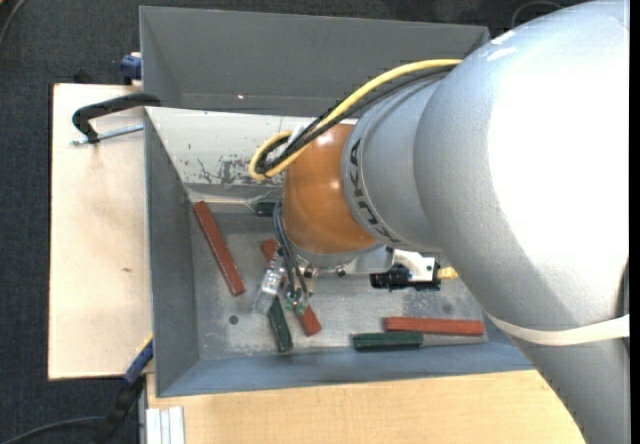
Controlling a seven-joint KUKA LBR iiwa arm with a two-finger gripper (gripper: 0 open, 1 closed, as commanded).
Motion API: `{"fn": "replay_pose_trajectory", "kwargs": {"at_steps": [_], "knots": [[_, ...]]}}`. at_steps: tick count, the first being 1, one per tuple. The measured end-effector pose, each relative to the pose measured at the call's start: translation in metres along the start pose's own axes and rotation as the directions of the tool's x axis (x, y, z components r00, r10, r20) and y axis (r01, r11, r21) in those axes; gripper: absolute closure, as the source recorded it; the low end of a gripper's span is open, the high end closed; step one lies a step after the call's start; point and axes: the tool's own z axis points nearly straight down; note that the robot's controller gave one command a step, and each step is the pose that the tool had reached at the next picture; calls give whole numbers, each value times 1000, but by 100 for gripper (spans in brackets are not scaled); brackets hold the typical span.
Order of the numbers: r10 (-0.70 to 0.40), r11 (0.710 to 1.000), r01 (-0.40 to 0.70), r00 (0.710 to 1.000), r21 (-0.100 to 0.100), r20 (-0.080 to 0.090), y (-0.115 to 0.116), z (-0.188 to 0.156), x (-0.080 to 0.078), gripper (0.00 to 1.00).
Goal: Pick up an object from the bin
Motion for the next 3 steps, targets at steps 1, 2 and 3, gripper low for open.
{"fn": "replay_pose_trajectory", "kwargs": {"at_steps": [1,2,3], "knots": [[-2,1000,2,1000,3,-5,-1,3,2,0],[40,999,-40,999,8,-7,-69,1,-14,0],[34,999,-34,999,-1,3,-63,-1,-15,100]]}}
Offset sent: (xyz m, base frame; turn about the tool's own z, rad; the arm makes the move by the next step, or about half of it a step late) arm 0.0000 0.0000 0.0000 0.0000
